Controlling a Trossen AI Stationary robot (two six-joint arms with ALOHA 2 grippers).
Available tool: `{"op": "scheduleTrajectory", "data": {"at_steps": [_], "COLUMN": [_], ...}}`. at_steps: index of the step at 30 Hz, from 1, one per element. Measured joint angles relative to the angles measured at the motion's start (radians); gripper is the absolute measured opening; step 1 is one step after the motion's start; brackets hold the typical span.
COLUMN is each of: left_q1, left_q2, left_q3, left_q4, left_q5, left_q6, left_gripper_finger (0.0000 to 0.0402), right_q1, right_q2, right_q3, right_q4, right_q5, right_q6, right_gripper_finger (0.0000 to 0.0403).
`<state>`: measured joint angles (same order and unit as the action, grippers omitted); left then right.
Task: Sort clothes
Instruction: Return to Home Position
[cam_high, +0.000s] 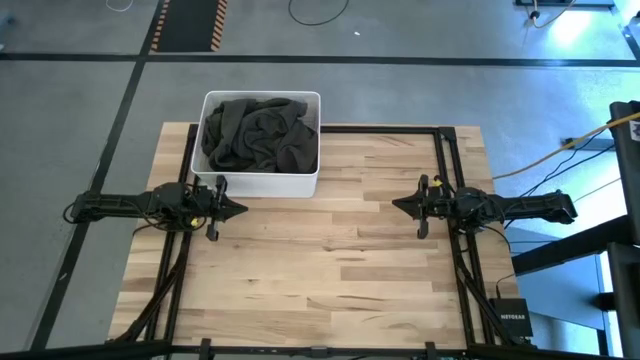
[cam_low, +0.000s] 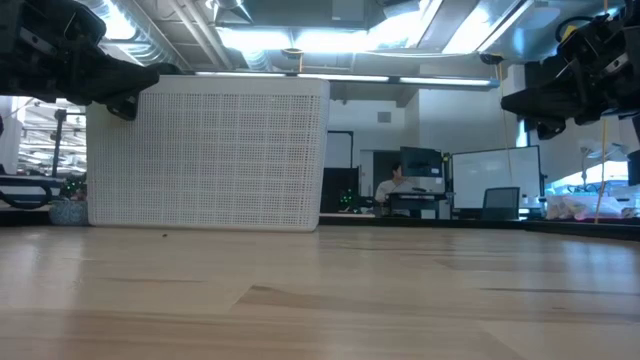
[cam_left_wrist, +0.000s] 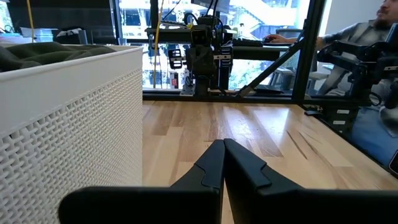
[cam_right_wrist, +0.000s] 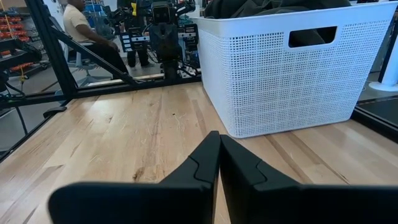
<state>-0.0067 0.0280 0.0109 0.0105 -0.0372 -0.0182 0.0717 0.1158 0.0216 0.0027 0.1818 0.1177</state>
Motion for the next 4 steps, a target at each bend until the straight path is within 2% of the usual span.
{"op": "scheduleTrajectory", "data": {"at_steps": [4], "left_q1": [0.0], "left_q2": [0.0], "left_q3": [0.0], "left_q4": [0.0], "left_q5": [0.0], "left_q6": [0.0], "left_gripper_finger": [0.0004], "right_q1": [0.0], "right_q2": [0.0], "right_q3": [0.0], "right_q4": [0.0], "right_q5": [0.0], "right_q6": [0.0], "right_gripper_finger": [0.0026]}}
